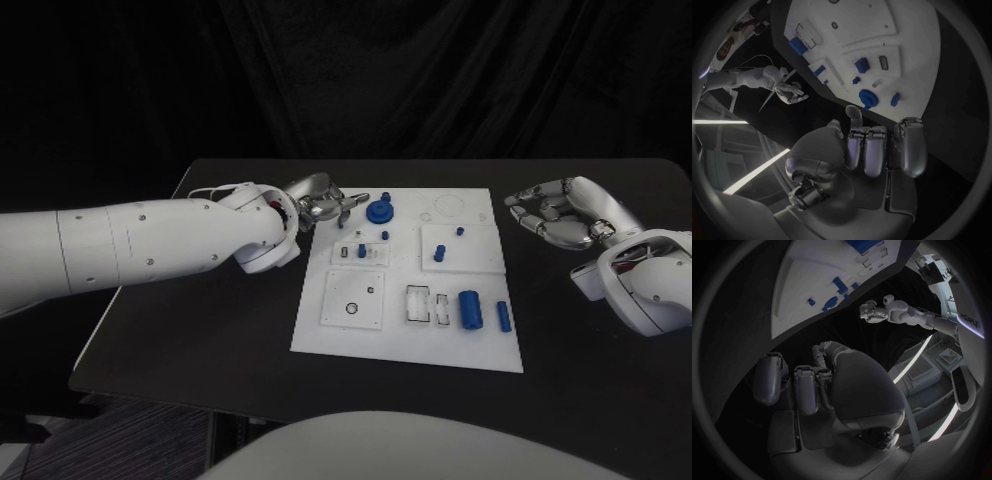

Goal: Assemble the parts on the task board

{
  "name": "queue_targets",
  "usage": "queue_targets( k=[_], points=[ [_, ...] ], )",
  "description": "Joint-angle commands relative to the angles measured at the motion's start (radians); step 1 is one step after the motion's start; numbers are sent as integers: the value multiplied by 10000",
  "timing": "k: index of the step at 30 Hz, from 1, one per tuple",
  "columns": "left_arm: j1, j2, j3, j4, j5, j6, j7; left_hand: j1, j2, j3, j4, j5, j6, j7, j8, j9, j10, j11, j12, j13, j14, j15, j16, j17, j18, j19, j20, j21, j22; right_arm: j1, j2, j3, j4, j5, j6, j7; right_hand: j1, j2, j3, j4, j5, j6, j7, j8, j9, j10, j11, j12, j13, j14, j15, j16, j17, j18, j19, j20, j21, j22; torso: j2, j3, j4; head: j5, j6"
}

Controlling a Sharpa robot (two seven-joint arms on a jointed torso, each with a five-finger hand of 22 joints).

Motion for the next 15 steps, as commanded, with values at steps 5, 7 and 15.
queue_targets(
  k=[5, 7, 15],
  points=[
    [719, 209, 2, -623, 350, 1890, -416, 1630, -359, 296, -518, 575, -804, 35, -1229, 203, 1026, -61, 36, 2632, 1057, -71, 27, 2634, -79, 227, -50, 48, 2035, -25, 28, 7, -29, -1, 23, -114, -147, -9, 72, -38, 69, 16, 1, -5, -17, 718, 61, -30, 2330, 779, 23, -62, 1940, 58, -81, 12, -49, 1151, 3, 18, -8, 6, -1],
    [865, 362, 0, -921, 293, 2348, -688, 2030, -522, 400, -627, 437, -868, 74, -1505, 141, 1026, -27, 36, 2632, 1057, -42, 27, 2634, -71, 199, -27, 21, 2024, -25, 35, 7, -39, 0, 30, -118, -147, -9, 72, -38, 69, 16, 1, -5, -17, 718, 61, -30, 2330, 779, 23, -62, 1940, 58, -81, 12, -49, 1151, 16, 5, 5, 7, -1],
    [1032, 988, -2, -1986, -151, 3651, -1584, 2599, -732, 648, -795, -296, -1222, 256, -2205, 35, 1026, 109, 36, 2632, 1057, 62, 27, 2634, -54, 148, 60, -47, 1995, -26, 62, 7, -47, 2, 59, -120, -147, -9, 72, -38, 69, 16, 1, -5, -17, 718, 61, -30, 2330, 779, 23, -62, 1940, 58, -81, 12, -49, 1151, 17, -2, 14, 24, -1]
  ],
)
